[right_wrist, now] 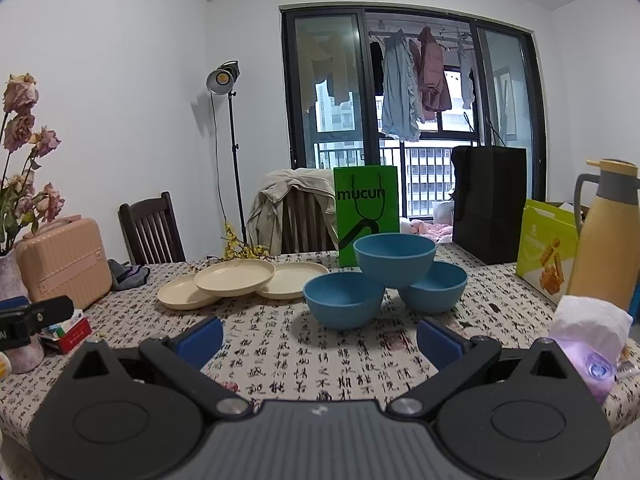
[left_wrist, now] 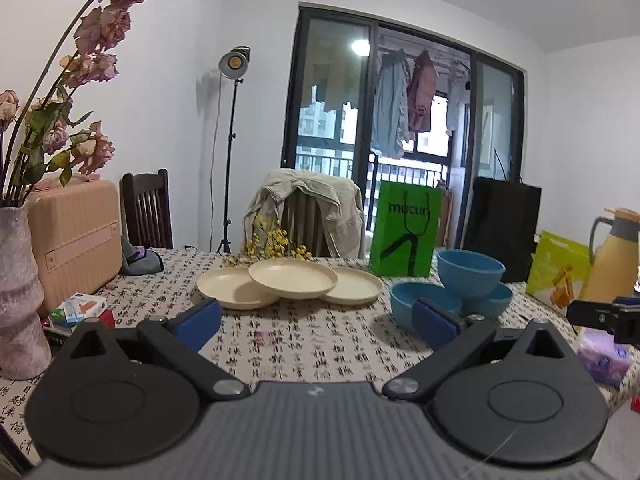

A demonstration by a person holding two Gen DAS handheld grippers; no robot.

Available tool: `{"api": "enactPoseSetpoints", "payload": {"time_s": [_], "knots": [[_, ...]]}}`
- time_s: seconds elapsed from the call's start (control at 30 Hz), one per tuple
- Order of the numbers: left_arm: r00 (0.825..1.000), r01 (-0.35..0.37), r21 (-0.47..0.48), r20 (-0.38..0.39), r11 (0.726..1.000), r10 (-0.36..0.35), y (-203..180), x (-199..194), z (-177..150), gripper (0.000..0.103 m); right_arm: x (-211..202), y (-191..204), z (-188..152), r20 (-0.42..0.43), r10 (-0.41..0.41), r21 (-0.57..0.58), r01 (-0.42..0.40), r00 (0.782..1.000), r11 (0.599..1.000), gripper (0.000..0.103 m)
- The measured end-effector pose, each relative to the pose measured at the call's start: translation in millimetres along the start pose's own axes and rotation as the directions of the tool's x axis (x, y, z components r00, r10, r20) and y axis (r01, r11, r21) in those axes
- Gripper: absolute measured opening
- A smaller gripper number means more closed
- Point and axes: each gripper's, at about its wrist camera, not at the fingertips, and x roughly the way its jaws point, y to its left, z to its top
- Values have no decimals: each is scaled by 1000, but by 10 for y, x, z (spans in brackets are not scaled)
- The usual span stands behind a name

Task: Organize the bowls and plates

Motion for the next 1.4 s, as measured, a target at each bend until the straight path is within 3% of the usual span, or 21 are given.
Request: {"api": "enactPoseSetpoints", "payload": {"time_s": [0.33,0.77,1.13,1.4], "knots": [[1000,-1,-64,-20,998,0,259,598,87,103,535,87,228,-7,9,-19,-9,1000,1000,103],[998,2,-122,-60,993,-10,822,1252,172,103,1371,670,534,4,55,-43,-54,999,998,103],[997,-15,-179,-79,984,1,1191,1490,316,103,1803,1124,790,-10,120,-44,-120,993,992,103],[992,-102,-208,-89,973,85,1312,1513,472,103,2039,1361,980,-2,209,-79,-208,978,975,103]]}}
